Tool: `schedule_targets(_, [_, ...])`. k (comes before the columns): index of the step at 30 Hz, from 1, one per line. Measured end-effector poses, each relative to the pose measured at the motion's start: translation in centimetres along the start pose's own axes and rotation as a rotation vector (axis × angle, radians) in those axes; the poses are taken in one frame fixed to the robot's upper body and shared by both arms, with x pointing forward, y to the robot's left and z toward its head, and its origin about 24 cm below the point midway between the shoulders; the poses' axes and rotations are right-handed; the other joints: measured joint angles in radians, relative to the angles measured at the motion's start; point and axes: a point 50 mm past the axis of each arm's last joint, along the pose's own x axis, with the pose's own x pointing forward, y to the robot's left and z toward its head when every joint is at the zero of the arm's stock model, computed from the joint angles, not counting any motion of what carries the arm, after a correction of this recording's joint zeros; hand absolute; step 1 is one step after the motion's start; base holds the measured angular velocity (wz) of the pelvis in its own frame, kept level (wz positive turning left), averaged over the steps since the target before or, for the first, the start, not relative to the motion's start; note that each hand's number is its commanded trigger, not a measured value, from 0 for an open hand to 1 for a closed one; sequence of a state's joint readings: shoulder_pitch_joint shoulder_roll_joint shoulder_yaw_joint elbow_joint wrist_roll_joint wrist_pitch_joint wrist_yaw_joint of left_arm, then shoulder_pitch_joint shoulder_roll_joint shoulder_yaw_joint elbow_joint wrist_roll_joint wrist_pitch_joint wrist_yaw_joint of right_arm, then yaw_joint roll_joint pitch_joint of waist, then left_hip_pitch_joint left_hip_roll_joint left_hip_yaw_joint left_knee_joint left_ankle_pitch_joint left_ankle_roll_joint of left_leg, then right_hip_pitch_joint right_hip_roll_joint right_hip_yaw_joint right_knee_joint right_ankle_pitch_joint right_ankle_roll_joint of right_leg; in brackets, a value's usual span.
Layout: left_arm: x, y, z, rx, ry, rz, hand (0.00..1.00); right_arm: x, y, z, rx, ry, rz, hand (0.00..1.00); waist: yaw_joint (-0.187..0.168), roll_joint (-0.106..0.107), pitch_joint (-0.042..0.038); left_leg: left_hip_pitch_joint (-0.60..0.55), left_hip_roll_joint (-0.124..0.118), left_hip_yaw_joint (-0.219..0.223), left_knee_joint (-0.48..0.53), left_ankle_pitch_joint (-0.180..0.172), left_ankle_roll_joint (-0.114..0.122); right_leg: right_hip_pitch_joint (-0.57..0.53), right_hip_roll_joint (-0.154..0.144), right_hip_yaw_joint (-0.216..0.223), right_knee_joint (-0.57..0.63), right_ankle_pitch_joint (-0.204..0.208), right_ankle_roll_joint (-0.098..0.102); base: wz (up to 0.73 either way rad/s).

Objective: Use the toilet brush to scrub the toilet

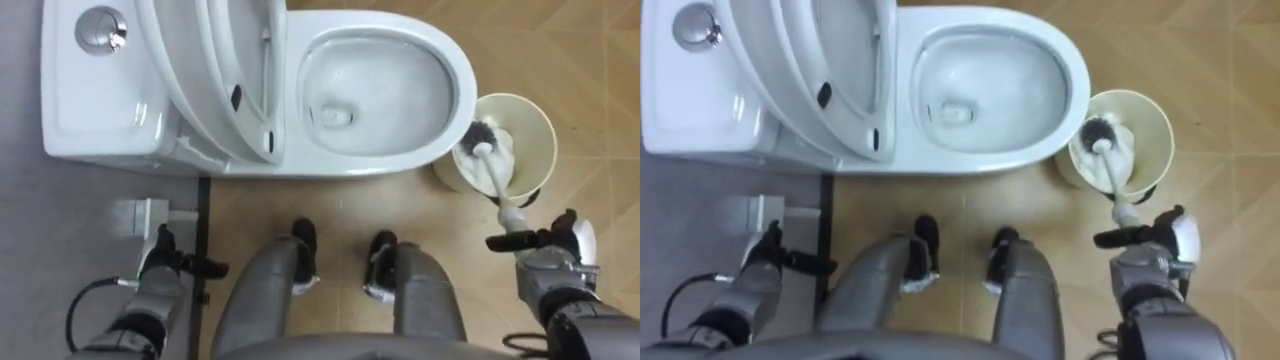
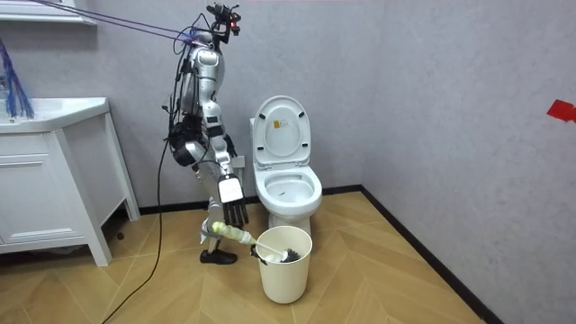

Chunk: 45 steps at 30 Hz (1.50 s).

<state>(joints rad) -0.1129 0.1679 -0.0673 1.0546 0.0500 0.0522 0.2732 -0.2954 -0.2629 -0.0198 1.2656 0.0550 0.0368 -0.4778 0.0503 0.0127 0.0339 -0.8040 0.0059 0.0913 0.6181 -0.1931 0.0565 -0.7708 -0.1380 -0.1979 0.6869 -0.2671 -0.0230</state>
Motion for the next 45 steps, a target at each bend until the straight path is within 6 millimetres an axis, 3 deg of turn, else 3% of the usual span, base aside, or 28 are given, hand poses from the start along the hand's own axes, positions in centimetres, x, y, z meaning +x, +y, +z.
schedule_targets(7, [0.1,0.3,3.4,-0.017,-0.125,0.033,0.00,1.2,-2.7,2.4,0.105,-0.012,-0.080,0.00,0.016,-0.001,0.0065,-0.186,-0.013,-0.014,0.070,0.009,0.005,-0.181,-0.029,-0.008,0.095,-0.010,-0.012,0.14])
schedule_targets(12, [-0.1,0.3,5.6,-0.037,-0.210,0.043,0.00,1.4,-3.2,3.4,0.094,-0.030,-0.092,0.00,0.009,-0.004,0.0078,-0.260,-0.022,-0.018,0.124,0.000,0.010,-0.251,-0.051,-0.017,0.160,-0.038,-0.015,0.12])
schedule_targets(14, [-0.2,0.5,7.4,-0.028,-0.272,0.054,0.00,1.4,-3.2,4.5,0.092,-0.059,-0.091,0.00,0.009,-0.006,0.0092,-0.302,-0.025,-0.019,0.157,-0.006,0.010,-0.291,-0.055,-0.013,0.197,-0.049,-0.016,0.08])
schedule_targets(18, [-0.3,0.7,9.1,-0.031,-0.334,0.057,0.00,1.3,-3.1,6.1,0.089,-0.103,-0.085,0.00,0.011,-0.007,0.0102,-0.344,-0.024,-0.018,0.219,-0.026,0.012,-0.332,-0.064,-0.009,0.257,-0.070,-0.020,0.01])
schedule_targets(26, [-0.3,1.1,9.5,-0.003,-0.356,0.064,0.00,1.7,-4.1,6.4,0.035,-0.117,-0.088,0.00,0.034,0.001,0.0145,-0.407,-0.019,-0.028,0.284,-0.042,0.008,-0.383,-0.078,-0.022,0.311,-0.084,-0.027,0.00])
schedule_targets(37, [-0.2,1.3,9.5,-0.065,-0.337,0.048,0.00,1.9,-4.3,6.2,0.105,-0.083,-0.001,0.00,0.061,0.004,0.0179,-0.494,-0.035,-0.021,0.318,-0.042,0.009,-0.485,-0.090,-0.002,0.373,-0.097,-0.031,0.04])
schedule_targets(45, [-0.1,1.8,9.3,-0.066,-0.334,0.059,0.00,1.9,-3.8,5.5,0.070,-0.069,0.079,0.00,0.055,0.001,0.0195,-0.497,-0.036,-0.020,0.319,-0.041,0.011,-0.486,-0.094,-0.006,0.376,-0.101,-0.034,0.00])
